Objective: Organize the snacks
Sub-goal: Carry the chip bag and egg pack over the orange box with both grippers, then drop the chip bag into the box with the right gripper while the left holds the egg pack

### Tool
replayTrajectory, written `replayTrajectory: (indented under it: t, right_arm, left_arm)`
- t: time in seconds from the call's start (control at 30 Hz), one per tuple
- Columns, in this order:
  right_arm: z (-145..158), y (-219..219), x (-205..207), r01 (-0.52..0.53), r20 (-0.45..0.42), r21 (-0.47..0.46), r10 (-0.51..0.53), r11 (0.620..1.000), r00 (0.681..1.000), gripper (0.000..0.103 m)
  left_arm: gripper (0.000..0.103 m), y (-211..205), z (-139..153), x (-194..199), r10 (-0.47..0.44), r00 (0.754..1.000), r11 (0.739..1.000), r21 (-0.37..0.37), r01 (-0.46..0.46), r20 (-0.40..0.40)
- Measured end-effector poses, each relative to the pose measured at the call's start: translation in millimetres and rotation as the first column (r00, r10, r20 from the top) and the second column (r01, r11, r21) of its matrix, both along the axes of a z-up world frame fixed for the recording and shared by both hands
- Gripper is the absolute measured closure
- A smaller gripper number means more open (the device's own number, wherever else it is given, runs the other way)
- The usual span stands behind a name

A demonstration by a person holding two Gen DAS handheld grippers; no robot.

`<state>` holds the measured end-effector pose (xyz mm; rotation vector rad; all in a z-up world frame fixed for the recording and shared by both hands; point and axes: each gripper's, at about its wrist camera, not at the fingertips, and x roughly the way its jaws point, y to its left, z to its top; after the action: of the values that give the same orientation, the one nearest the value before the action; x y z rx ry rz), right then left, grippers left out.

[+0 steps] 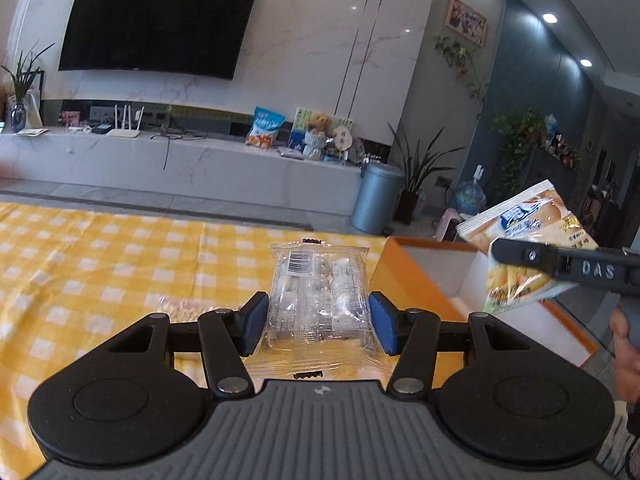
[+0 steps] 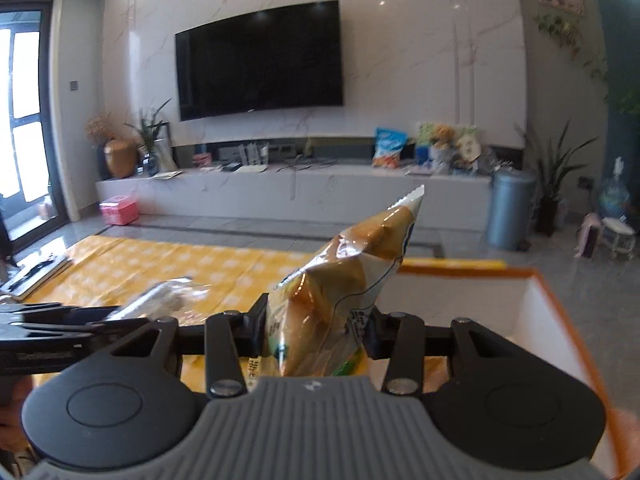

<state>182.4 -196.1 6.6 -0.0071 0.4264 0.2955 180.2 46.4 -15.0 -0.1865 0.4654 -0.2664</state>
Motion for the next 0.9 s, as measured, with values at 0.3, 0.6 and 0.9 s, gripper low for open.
replayTrajectory:
  t: [0.3, 0.6, 0.9]
  right_arm:
    - [32, -102, 57, 0.321, -0.111, 0.079, -0.312, 0.944, 0.944, 0.060]
    - [-47, -119, 107, 0.231, -0.293, -0.137, -0.262, 0.963, 0.920, 0.060]
    - [-92, -117, 136, -0.028, -0.381, -0.402, -0.139, 0.915, 0.914, 0.060]
  left_arm:
    - [0.040, -24, 14, 34, -0.074, 0.996, 0.994, -0.080, 0.070, -0.045]
    - [0.040, -71, 15, 75, -0.161, 0.986, 0.980, -0.120, 0.156, -0.032]
    - [0.040, -107, 1, 80, -0.243, 0.969, 0.967, -0.093, 0.238, -0.050]
